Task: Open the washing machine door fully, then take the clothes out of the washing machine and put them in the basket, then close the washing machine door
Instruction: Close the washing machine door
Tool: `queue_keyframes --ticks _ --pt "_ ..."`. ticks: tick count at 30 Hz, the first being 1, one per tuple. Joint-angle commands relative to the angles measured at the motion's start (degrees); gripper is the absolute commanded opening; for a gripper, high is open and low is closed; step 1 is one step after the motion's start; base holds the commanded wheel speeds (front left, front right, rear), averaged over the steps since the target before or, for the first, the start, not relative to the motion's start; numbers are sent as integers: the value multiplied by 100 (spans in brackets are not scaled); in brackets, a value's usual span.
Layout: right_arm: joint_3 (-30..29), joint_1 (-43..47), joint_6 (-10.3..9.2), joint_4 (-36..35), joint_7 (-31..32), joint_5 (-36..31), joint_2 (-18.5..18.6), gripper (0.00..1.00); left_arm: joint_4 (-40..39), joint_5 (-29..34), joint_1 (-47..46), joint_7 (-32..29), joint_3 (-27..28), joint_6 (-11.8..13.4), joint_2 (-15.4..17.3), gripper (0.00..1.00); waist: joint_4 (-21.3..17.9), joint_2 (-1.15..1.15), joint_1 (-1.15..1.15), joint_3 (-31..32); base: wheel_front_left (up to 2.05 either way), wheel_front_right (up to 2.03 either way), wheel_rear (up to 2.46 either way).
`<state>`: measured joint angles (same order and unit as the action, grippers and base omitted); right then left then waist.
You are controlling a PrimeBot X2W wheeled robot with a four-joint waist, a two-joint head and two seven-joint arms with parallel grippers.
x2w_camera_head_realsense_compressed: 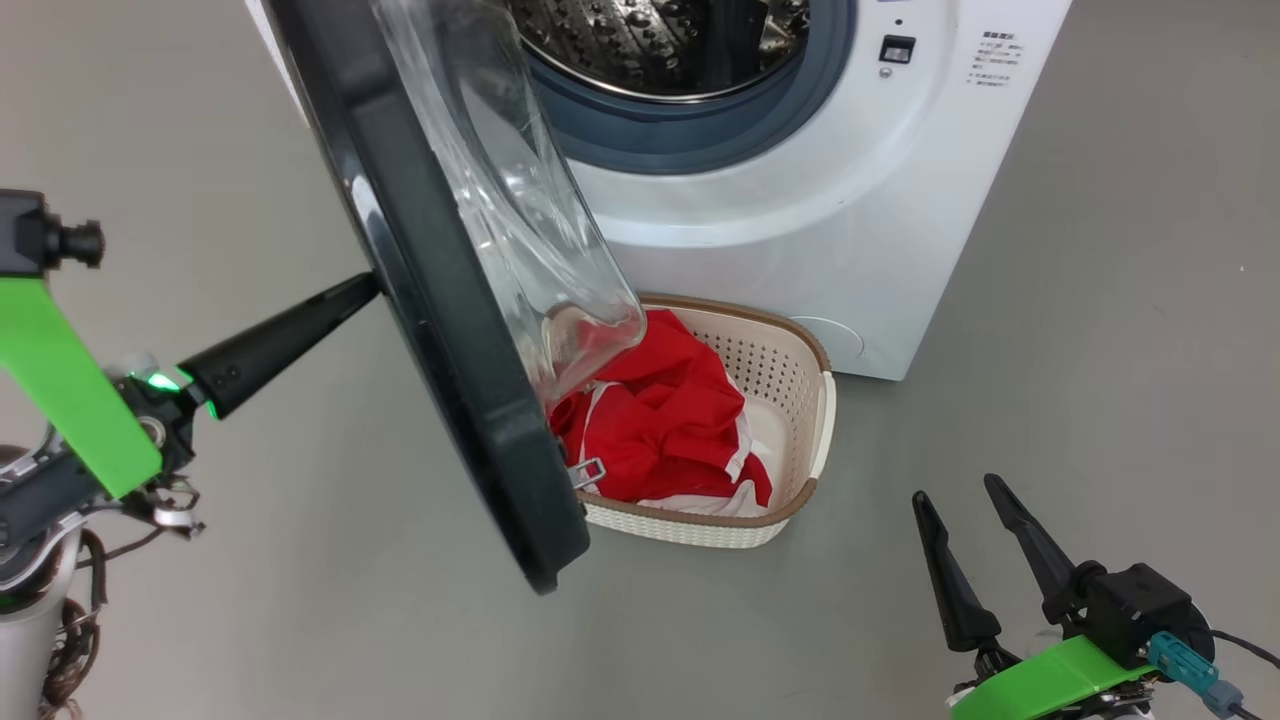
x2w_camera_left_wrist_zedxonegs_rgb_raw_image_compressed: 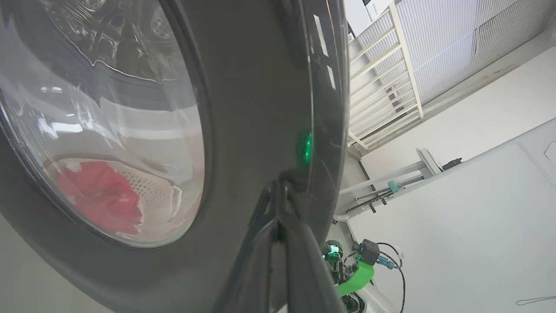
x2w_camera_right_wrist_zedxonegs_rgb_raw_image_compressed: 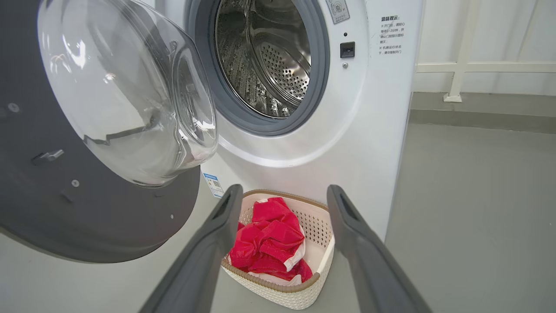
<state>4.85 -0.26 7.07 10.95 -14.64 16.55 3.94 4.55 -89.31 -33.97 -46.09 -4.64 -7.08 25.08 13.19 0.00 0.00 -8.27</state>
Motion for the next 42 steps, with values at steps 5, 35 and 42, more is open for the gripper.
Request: queue_keyframes --ticks 5,35,42 --pt "142 -20 42 -156 -36 -36 1 100 -101 65 -213 145 170 -41 172 0 -61 0 0 -17 0 0 0" --pt "139 226 42 -111 -36 3 -32 100 456 191 2334 2655 234 -41 -293 100 453 0 0 338 0 0 0" --pt "156 190 42 -103 -36 4 -9 100 588 213 2612 3179 182 -41 -451 100 472 0 0 295 0 0 0"
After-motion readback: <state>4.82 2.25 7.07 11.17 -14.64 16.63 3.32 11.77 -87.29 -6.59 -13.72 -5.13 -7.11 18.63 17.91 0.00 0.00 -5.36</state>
